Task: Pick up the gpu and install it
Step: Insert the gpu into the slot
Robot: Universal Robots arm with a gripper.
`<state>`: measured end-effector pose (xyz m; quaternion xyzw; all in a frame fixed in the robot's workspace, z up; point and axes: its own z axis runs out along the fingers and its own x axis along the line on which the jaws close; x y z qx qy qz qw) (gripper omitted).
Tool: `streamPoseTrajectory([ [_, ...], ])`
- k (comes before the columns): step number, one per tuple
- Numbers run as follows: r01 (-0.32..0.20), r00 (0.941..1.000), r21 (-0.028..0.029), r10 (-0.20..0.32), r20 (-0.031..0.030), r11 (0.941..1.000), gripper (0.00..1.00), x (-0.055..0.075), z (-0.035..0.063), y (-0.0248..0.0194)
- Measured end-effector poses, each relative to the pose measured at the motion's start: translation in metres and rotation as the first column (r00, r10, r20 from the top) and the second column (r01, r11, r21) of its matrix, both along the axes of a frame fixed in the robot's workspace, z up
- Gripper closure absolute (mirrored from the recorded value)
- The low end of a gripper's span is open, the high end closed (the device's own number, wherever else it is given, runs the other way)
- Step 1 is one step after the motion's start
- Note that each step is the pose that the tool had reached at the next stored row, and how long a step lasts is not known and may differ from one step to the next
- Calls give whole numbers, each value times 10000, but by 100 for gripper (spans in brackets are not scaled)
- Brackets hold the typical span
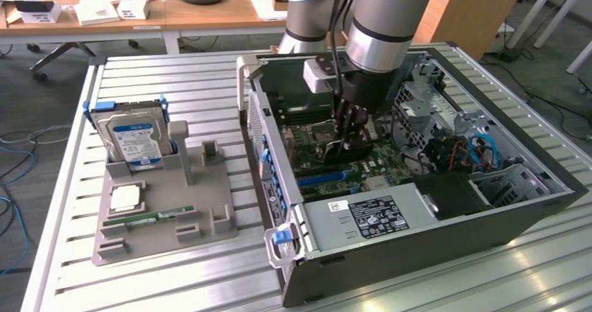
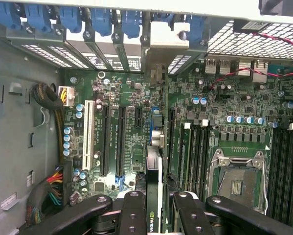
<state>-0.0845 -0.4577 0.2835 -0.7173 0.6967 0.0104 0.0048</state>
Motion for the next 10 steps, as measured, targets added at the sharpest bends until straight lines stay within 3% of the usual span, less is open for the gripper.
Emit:
streamPoseTrajectory([
  [10, 1, 10000, 0, -1, 0, 10000, 74, -16, -25, 11],
])
